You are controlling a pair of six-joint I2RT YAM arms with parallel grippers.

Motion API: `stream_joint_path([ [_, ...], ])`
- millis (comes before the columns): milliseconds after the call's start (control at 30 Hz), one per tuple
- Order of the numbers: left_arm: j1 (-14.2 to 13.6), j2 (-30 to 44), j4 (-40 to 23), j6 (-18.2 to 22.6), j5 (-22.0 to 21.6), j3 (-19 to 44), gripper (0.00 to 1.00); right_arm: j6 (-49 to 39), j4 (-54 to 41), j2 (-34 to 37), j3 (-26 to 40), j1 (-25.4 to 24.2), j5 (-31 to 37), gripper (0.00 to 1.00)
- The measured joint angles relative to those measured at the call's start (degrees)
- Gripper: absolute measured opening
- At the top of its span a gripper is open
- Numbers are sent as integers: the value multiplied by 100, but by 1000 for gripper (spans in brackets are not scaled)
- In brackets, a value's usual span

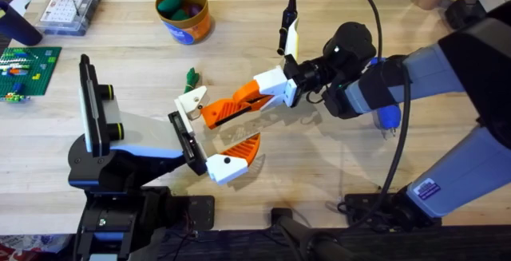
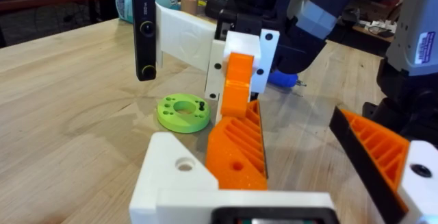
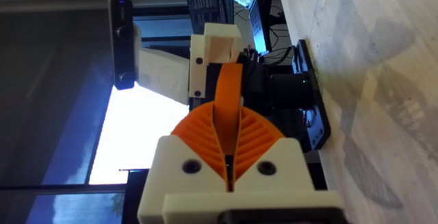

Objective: Pick up the gripper from the table and insert it into the empty holder that is missing its gripper. Then pick up a screw, insert it into the mounting hole, and use the screwdriver to tighten it. Finally, clean up the table by picking up the vegetable and placing it into the bucket.

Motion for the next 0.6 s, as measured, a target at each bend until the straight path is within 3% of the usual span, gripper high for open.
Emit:
stream_joint_path([
  [600, 0, 31, -31, 4, -4, 20, 986, 263, 275, 0, -1, -33, -205, 17],
])
